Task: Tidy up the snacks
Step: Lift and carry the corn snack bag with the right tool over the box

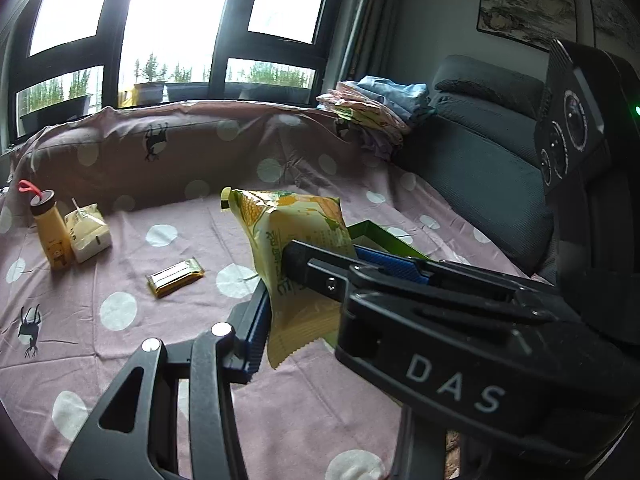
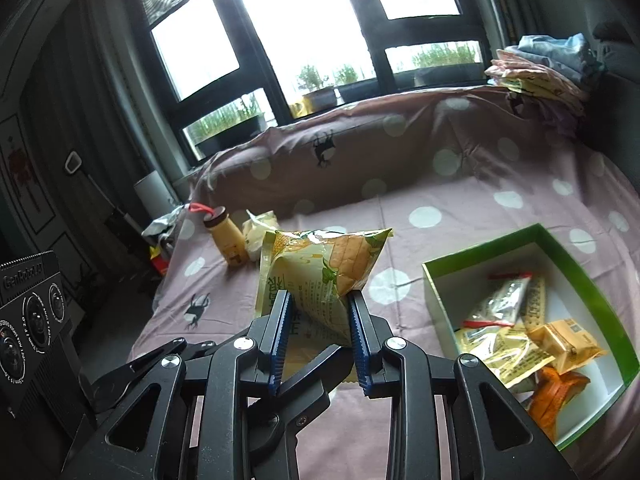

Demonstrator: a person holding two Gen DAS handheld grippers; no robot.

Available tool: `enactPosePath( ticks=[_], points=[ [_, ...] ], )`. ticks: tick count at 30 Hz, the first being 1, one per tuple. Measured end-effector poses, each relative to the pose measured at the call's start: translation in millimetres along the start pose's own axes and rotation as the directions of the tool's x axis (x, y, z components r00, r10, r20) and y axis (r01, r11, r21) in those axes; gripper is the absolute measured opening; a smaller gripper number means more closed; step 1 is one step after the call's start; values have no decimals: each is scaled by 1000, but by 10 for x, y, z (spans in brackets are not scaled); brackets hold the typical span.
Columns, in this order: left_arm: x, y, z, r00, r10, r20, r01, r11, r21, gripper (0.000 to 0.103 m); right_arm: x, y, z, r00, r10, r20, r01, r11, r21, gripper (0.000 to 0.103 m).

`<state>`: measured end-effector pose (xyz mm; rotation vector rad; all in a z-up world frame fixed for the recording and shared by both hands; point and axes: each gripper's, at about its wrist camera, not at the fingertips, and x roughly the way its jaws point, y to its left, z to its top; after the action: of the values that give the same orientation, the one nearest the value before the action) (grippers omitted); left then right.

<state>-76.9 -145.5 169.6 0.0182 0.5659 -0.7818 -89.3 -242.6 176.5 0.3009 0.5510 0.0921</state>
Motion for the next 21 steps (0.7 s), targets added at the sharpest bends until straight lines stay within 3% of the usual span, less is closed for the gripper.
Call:
enactPosePath(
  ticks=[9, 21],
  points=[
    [436, -356, 71, 992, -98, -75, 102, 994, 43, 41, -126, -590, 18, 997, -82, 5, 81, 989, 126, 31],
    [1000, -694, 82, 957, -216, -196, 232, 971, 60, 41, -180, -1212, -48, 979, -198, -41, 201, 939, 281, 31]
  ],
)
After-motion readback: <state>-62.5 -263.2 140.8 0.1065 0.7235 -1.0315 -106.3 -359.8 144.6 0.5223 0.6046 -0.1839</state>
